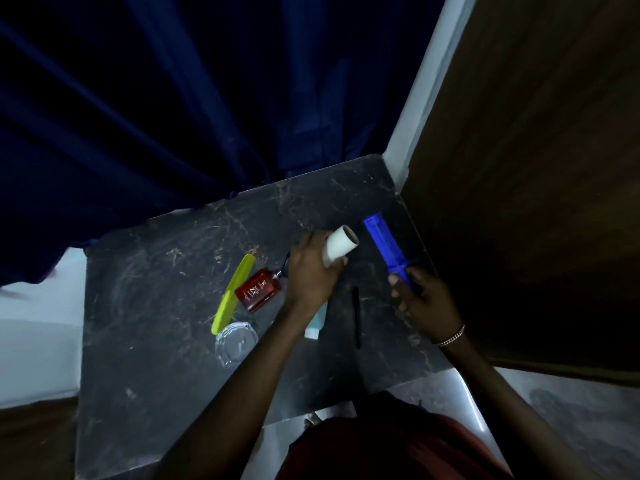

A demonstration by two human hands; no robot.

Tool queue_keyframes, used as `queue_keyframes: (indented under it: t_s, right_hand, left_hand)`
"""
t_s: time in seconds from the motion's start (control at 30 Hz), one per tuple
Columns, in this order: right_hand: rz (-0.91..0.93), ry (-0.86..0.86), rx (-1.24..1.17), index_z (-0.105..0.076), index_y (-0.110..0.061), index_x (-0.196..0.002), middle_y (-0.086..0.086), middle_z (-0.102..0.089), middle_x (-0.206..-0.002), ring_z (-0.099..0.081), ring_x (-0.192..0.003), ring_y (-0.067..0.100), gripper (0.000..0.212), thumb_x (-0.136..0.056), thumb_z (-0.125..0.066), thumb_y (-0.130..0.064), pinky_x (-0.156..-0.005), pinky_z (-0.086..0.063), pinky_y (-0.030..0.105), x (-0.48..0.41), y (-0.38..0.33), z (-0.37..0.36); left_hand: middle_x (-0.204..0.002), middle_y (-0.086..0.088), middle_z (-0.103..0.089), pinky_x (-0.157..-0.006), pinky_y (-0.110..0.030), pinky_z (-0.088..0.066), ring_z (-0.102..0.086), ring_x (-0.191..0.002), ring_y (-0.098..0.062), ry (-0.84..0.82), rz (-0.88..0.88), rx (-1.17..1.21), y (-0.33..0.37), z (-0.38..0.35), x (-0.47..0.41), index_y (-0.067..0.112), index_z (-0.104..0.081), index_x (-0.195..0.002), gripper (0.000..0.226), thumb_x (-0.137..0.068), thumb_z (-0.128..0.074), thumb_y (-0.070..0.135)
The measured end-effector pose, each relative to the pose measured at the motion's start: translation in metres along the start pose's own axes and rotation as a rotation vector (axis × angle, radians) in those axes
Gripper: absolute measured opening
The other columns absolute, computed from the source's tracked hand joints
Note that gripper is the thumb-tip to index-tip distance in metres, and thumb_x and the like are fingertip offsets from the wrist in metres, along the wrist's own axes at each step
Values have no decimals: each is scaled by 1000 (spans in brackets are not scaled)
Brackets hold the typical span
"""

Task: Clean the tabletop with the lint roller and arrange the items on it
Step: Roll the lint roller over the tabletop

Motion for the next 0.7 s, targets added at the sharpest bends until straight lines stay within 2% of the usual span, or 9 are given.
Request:
queue_keyframes:
  t_s: [0.1,0.2,0.27,0.33,0.4,0.5,0.7]
  right_hand:
    - [149,-59,163,-65,-26,-86,-2,-64,-64,-57,-51,6,10,-95,-65,-29,-51,-48,28,21,-23,-19]
    - [295,-113,339,-68,-21,-96,-7,-65,-69,-64,-63,4,20,-95,-61,-40,-65,-52,32,42,-43,-38]
    - [339,-161,393,-67,-25,-103,-10,-65,-72,-64,-66,2,25,-95,-57,-47,-69,-54,33,56,-54,-54]
    - [347,-210,460,-66,-29,-113,-7,-69,-80,-69,-74,10,31,-97,-52,-51,-73,-55,37,66,-59,-68]
    - [361,-253,529,-65,-30,-120,0,-75,-93,-72,-89,23,34,-97,-50,-51,-78,-55,40,74,-66,-79]
    - [409,-334,626,-64,-32,-122,2,-76,-99,-73,-95,24,31,-98,-51,-46,-81,-56,38,86,-80,-93]
    - [485,-440,811,-66,-28,-116,4,-75,-102,-70,-96,30,29,-100,-47,-42,-79,-55,40,107,-117,-121]
  left_hand:
    - [-123,-9,-62,-95,-45,-53,-62,-111,-31,59,-22,22,-16,32,25,14,-66,-130,53,-80,-83,10]
    - [-124,-6,-61,-97,-46,-53,-62,-113,-27,115,-45,28,-28,60,49,15,-66,-130,56,-78,-83,4]
    - [-126,-3,-60,-97,-48,-53,-61,-114,-27,128,-57,16,-35,77,65,17,-65,-133,59,-78,-82,5]
    - [-131,-3,-56,-101,-47,-52,-58,-120,-28,132,-68,8,-43,93,81,17,-64,-136,60,-80,-82,5]
    - [-139,-4,-52,-110,-38,-46,-52,-129,-28,144,-50,-18,-55,110,97,19,-64,-137,60,-81,-81,3]
    - [-142,-8,-51,-111,-28,-35,-49,-132,-30,166,-57,-114,-69,136,115,20,-66,-137,62,-80,-80,-1]
    - [-142,-10,-53,-104,-43,-50,-53,-124,-34,119,-181,-280,-66,165,142,24,-67,-136,59,-83,-79,2]
Point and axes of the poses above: each hand's wrist, its own x-axis away from the middle knuckle, its own z-axis out of the back of the hand, y = z × x, the point moved 8 cm from there along -x, towards the middle knuckle
